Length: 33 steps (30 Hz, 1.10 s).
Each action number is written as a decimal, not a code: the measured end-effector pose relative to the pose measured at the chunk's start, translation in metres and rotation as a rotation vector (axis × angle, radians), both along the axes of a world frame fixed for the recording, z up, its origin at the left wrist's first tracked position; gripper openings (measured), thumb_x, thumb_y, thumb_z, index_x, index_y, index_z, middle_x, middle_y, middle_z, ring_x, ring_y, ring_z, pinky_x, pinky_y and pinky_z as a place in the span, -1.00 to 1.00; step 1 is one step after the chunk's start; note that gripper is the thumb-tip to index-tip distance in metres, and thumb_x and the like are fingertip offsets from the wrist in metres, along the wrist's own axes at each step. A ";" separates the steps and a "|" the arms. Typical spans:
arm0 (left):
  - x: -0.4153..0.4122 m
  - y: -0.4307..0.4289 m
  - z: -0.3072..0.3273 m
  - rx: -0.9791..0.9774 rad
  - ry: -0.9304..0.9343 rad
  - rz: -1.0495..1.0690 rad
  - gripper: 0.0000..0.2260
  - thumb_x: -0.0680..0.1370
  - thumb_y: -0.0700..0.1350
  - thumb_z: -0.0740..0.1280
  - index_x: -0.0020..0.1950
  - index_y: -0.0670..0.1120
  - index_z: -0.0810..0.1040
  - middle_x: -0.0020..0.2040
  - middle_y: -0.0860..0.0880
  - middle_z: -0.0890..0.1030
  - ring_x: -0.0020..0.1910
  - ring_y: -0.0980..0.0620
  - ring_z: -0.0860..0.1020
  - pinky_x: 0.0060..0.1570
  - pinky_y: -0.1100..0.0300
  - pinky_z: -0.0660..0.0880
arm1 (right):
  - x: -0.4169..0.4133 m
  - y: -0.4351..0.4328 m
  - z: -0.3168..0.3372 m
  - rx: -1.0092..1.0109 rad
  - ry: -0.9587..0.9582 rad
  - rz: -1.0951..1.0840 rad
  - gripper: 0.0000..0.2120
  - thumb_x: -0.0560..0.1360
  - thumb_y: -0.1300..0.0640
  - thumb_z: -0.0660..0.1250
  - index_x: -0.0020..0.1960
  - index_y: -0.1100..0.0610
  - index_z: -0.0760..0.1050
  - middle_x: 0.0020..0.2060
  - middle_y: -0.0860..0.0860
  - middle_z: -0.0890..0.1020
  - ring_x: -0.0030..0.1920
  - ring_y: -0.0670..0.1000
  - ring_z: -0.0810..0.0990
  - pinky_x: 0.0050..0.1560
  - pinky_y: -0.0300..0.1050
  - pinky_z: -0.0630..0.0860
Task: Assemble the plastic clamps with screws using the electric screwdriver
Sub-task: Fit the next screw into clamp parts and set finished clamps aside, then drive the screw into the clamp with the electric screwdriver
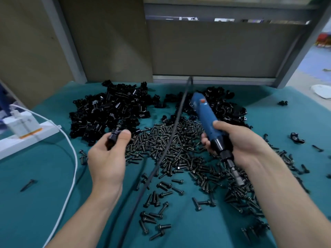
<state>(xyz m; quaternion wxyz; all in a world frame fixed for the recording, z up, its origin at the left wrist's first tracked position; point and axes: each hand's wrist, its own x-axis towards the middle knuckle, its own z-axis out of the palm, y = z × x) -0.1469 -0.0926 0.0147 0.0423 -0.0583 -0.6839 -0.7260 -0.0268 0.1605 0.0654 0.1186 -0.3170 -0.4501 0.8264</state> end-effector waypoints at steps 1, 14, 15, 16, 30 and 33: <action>-0.002 -0.001 0.000 0.016 -0.003 -0.001 -0.66 0.43 0.28 0.49 -0.17 0.01 0.66 -0.35 0.17 0.53 -0.33 0.13 0.43 -0.13 0.02 0.38 | 0.004 -0.004 -0.001 -0.108 0.096 0.000 -0.59 0.54 0.18 0.36 0.34 0.29 0.42 -0.06 0.29 0.69 -0.18 0.17 0.71 -0.23 -0.01 0.70; 0.014 0.008 -0.009 -0.679 0.127 -0.514 -0.75 0.38 0.25 0.58 -0.18 0.11 0.68 -0.35 0.10 0.67 -0.49 0.21 0.51 -0.51 0.34 0.36 | -0.026 -0.040 -0.014 -0.329 0.449 -0.379 -0.82 0.50 0.35 0.37 0.05 0.16 0.47 -0.34 0.08 0.54 -0.39 0.01 0.54 -0.35 -0.15 0.55; 0.013 0.007 -0.009 -0.675 0.127 -0.530 -0.75 0.38 0.24 0.57 -0.17 0.09 0.68 -0.33 0.07 0.67 -0.48 0.20 0.51 -0.49 0.31 0.36 | -0.028 -0.039 -0.018 -0.365 0.489 -0.426 -0.80 0.50 0.37 0.35 0.06 0.16 0.46 -0.35 0.06 0.52 -0.41 -0.01 0.52 -0.37 -0.16 0.53; 0.011 0.007 -0.009 -0.672 0.131 -0.542 -0.75 0.39 0.23 0.57 -0.15 0.10 0.69 -0.32 0.06 0.67 -0.47 0.19 0.51 -0.48 0.30 0.37 | -0.029 -0.037 -0.020 -0.389 0.517 -0.472 -0.81 0.51 0.36 0.34 0.05 0.16 0.44 -0.35 0.05 0.51 -0.43 -0.02 0.51 -0.38 -0.17 0.53; 0.014 0.009 -0.006 -0.565 0.127 -0.717 -0.76 0.34 0.28 0.57 -0.16 0.17 0.71 -0.29 0.06 0.68 -0.38 0.15 0.56 -0.33 0.10 0.53 | -0.030 -0.035 -0.037 -0.534 0.577 -0.547 -0.86 0.55 0.31 0.33 -0.05 0.14 0.40 -0.41 -0.02 0.50 -0.45 -0.07 0.49 -0.33 -0.20 0.50; 0.014 0.007 -0.006 -0.519 0.100 -0.740 -0.73 0.32 0.30 0.56 -0.18 0.14 0.72 -0.28 0.03 0.69 -0.36 0.13 0.58 -0.31 0.11 0.54 | -0.032 -0.038 -0.037 -0.544 0.597 -0.546 -0.86 0.55 0.33 0.32 -0.07 0.15 0.39 -0.41 -0.01 0.50 -0.44 -0.07 0.48 -0.32 -0.20 0.50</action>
